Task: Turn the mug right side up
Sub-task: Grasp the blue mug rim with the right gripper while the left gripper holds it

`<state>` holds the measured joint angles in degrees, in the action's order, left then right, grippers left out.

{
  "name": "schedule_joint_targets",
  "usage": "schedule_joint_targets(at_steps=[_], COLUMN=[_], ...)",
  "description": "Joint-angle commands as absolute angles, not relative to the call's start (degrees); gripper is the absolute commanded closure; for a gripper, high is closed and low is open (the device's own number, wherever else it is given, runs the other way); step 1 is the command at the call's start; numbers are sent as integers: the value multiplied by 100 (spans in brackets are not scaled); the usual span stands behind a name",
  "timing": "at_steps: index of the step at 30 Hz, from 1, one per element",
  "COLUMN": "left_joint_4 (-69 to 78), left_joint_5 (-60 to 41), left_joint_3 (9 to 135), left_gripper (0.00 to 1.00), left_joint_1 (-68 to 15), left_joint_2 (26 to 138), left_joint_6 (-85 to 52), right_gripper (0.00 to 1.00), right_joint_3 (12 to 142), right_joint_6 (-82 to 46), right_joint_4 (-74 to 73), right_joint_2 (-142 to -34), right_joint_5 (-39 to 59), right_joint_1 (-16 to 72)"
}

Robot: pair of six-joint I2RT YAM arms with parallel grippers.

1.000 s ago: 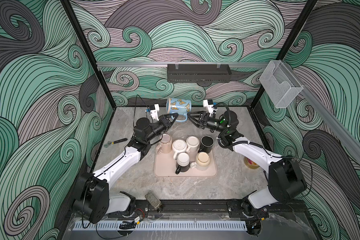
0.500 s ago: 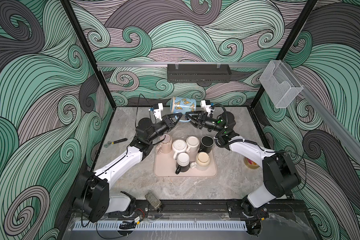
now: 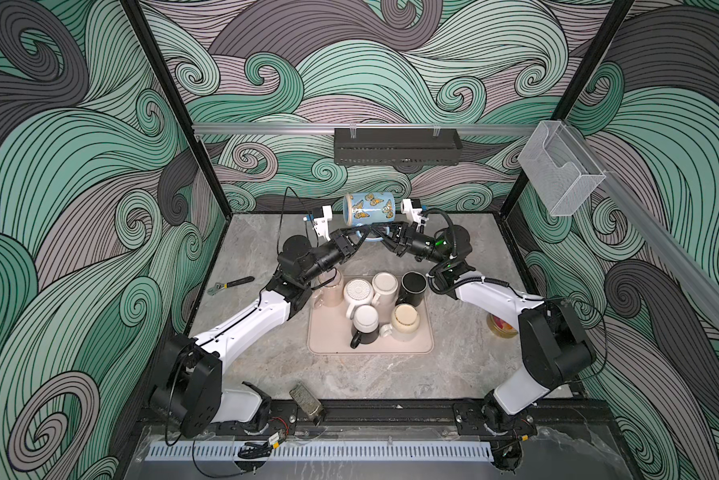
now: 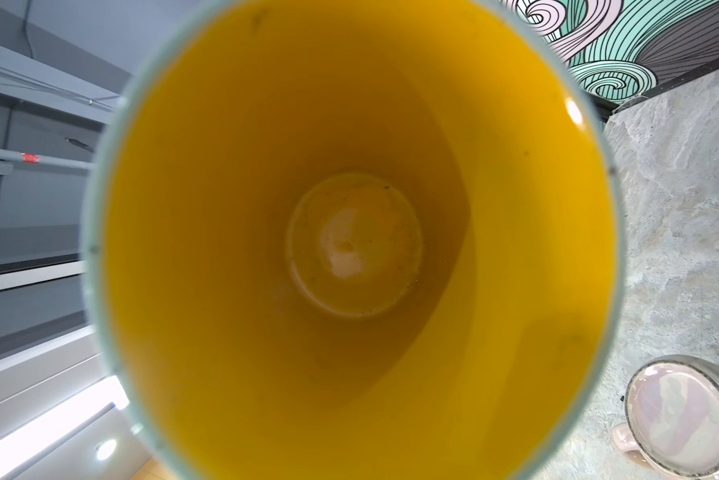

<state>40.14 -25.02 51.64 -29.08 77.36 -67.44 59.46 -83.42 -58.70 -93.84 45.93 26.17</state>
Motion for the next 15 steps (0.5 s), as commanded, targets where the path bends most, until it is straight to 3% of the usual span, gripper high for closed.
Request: schedule_joint_targets(at_steps=[1, 2, 3, 4, 5, 6, 8, 11, 15], left_joint_4=[4116, 3517, 2928, 2032, 1031, 137, -1069, -1419, -1213], left_joint_5=[-2764, -2665, -2549, -2394, -2088, -1696, -692, 537, 313], left_joint_3=[5390, 5436, 5511, 5634, 5793, 5926, 5980, 5446, 4834], left_gripper=[100, 80, 49, 27, 12, 4, 2, 1, 1], left_joint_1=[-3032, -3032, -3032, -3032, -3036, -3032, -3032, -3031, -2772], left_joint_2=[7456, 7358, 7252, 7114, 6943, 6779, 6441, 5835, 5223], left_joint_6=[-6261, -5977, -5586, -5011, -4452, -4045, -3439, -3156, -3307], right_gripper=[100, 100, 100, 100, 100, 100, 100, 100, 100], right_joint_3=[6049, 6041, 6031, 6036, 6045, 6060, 6117, 6293, 6521], right_joint_6=[-8481, -8460, -8432, -8379, -8334, -8314, -8278, -8089, -7828], right_joint_4=[-6325, -6302, -6248, -6139, -6020, -5970, -5823, -5410, -4916], right_joint_2=[-9388, -9359, -9339, -9296, -9261, -9226, -9192, -9193, -9210], right_joint_5=[4351, 4343, 4326, 4314, 4329, 4342, 4400, 4540, 4639], right_joint_1=[2515, 2494, 2472, 2438, 2391, 2347, 2254, 2180, 2167])
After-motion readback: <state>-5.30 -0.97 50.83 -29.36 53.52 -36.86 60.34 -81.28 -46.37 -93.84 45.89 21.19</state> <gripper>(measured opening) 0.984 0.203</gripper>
